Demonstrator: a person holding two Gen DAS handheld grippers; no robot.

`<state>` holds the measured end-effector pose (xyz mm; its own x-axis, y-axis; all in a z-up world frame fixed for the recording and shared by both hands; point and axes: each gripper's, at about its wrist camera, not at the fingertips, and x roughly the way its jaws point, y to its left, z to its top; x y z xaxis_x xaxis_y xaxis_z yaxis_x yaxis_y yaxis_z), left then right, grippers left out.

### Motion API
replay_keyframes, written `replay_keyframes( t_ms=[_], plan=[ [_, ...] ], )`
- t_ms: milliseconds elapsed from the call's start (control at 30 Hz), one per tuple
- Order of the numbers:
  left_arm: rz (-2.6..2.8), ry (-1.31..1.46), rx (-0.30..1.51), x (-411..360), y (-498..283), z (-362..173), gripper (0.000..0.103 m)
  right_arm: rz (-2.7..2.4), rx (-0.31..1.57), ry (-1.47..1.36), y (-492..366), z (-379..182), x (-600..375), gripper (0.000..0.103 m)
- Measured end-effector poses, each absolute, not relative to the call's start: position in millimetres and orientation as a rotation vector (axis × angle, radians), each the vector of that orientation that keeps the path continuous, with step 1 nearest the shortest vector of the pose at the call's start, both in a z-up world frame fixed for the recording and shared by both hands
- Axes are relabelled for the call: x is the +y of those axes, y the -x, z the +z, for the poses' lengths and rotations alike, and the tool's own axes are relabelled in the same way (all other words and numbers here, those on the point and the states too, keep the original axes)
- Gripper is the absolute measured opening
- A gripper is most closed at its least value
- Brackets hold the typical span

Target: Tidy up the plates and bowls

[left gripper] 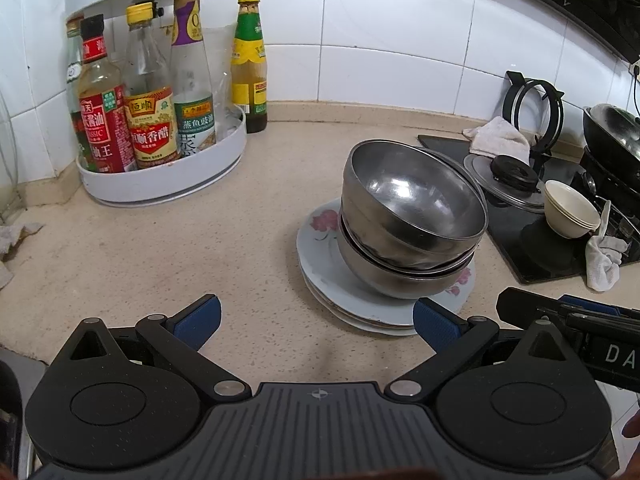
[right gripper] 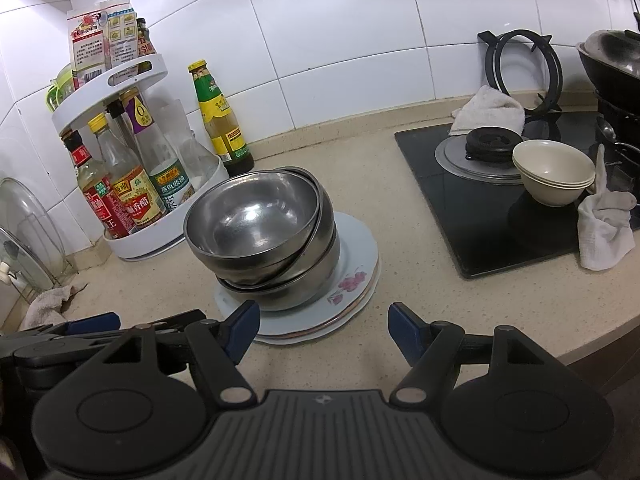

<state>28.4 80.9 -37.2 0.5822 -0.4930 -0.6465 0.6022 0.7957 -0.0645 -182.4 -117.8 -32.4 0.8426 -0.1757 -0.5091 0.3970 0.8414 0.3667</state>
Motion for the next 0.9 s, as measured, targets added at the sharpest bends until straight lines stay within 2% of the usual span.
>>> replay_keyframes(
  t_ms=[900],
  plan=[
    [-0.645,-0.168,0.697,80.6,-34.4,-38.9,0.103,-0.321,0.487,-0.487,176.2,-32.4,-117.3,0.068]
  ],
)
